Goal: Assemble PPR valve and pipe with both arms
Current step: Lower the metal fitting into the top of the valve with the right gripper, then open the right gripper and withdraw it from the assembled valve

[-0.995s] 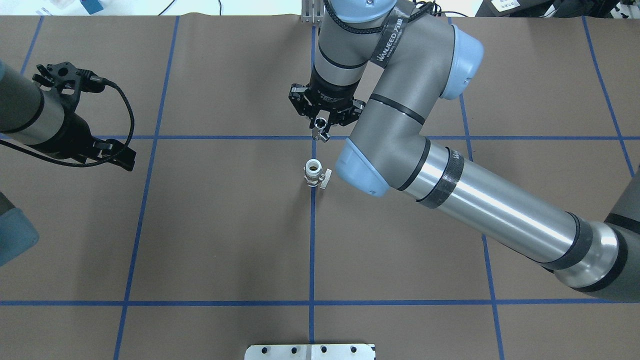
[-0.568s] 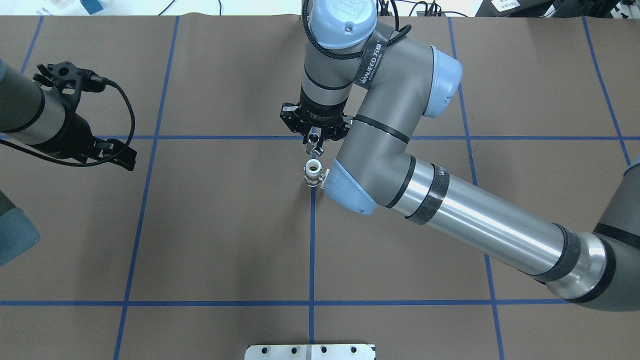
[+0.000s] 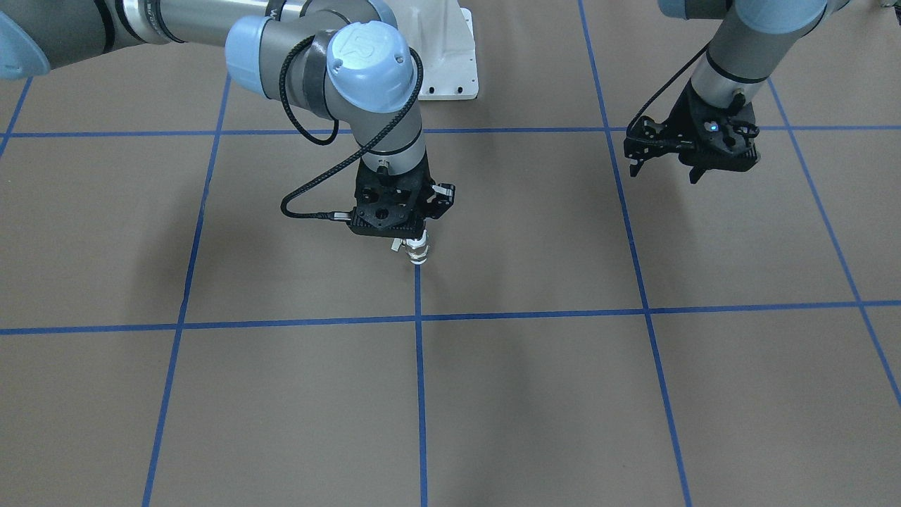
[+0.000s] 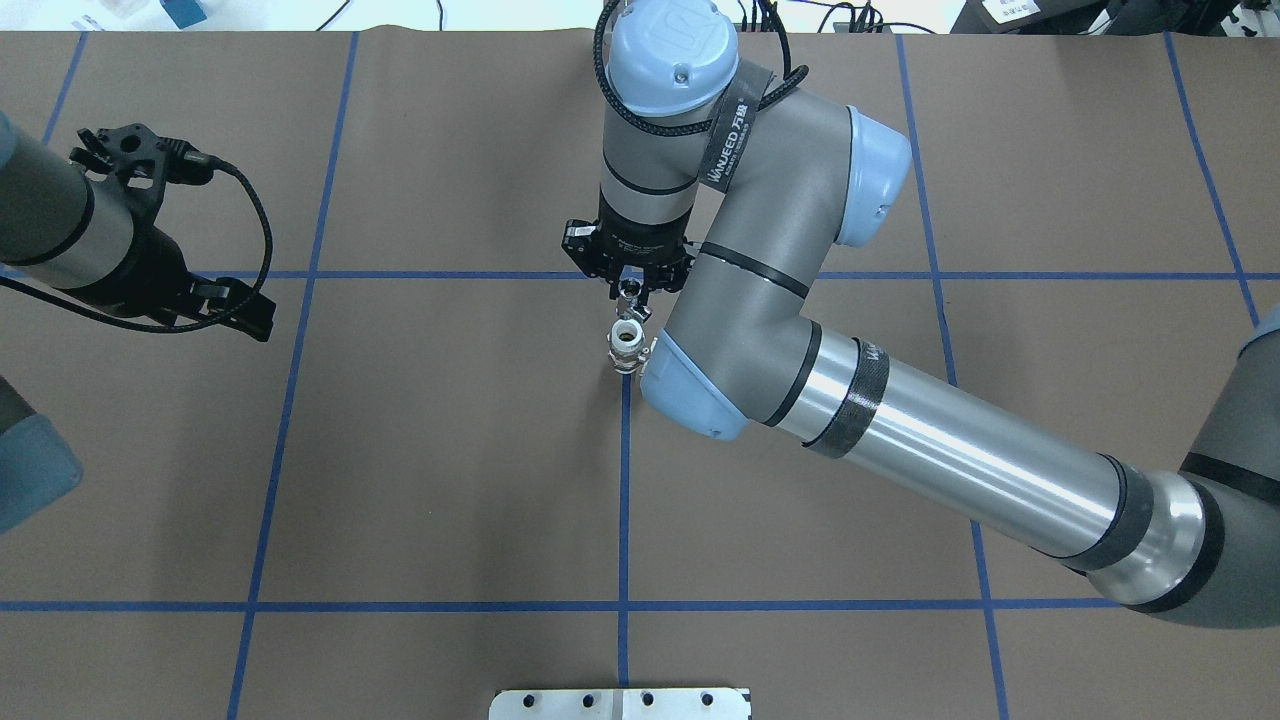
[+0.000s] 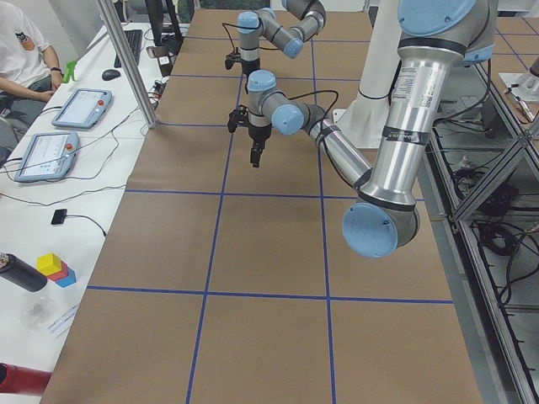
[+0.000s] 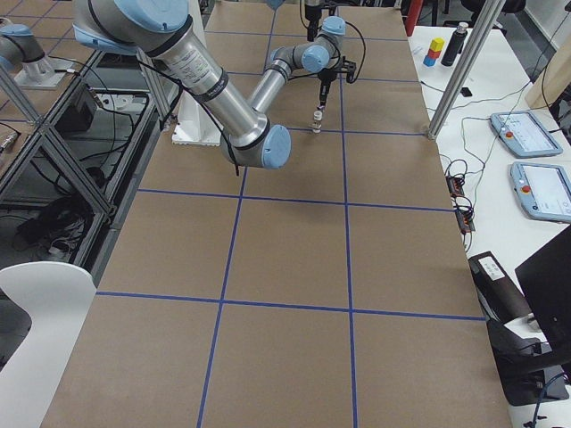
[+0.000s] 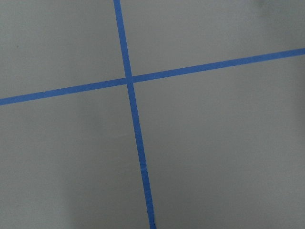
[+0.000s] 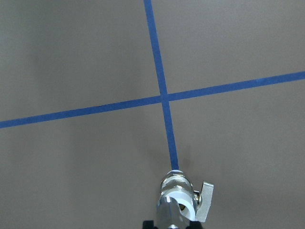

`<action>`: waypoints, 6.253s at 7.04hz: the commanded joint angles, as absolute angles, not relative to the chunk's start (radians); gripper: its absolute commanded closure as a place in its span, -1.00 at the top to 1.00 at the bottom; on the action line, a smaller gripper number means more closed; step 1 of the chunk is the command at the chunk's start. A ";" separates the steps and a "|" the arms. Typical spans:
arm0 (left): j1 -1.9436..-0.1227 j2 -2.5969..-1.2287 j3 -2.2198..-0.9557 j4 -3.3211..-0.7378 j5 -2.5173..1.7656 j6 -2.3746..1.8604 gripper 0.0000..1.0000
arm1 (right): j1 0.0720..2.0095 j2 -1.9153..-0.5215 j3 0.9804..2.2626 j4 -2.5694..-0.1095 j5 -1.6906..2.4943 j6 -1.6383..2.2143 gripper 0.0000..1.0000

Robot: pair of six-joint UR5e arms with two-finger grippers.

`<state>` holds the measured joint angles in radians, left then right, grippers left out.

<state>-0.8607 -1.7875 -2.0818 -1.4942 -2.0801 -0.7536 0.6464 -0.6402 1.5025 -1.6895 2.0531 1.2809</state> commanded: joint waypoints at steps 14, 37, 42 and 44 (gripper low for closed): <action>-0.857 -1.795 -2.071 -1.494 -2.082 -0.756 0.98 | 0.604 -0.623 1.494 -1.736 1.993 1.269 -1.00; -0.861 -1.795 -2.072 -1.497 -2.083 -0.770 0.98 | 0.647 -0.804 1.776 -1.802 1.988 1.249 1.00; -0.958 -1.729 -2.098 -1.496 -2.092 -0.619 0.98 | 0.897 -1.104 1.896 -1.757 2.110 0.835 1.00; -1.082 -1.634 -2.094 -1.496 -2.132 -0.388 0.98 | 1.032 -1.236 1.891 -1.711 2.195 0.628 1.00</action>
<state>-1.0124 -1.6897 -2.0948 -1.4953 -2.1032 -0.5169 0.9467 -1.1576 1.8927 -1.7352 2.1367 0.7509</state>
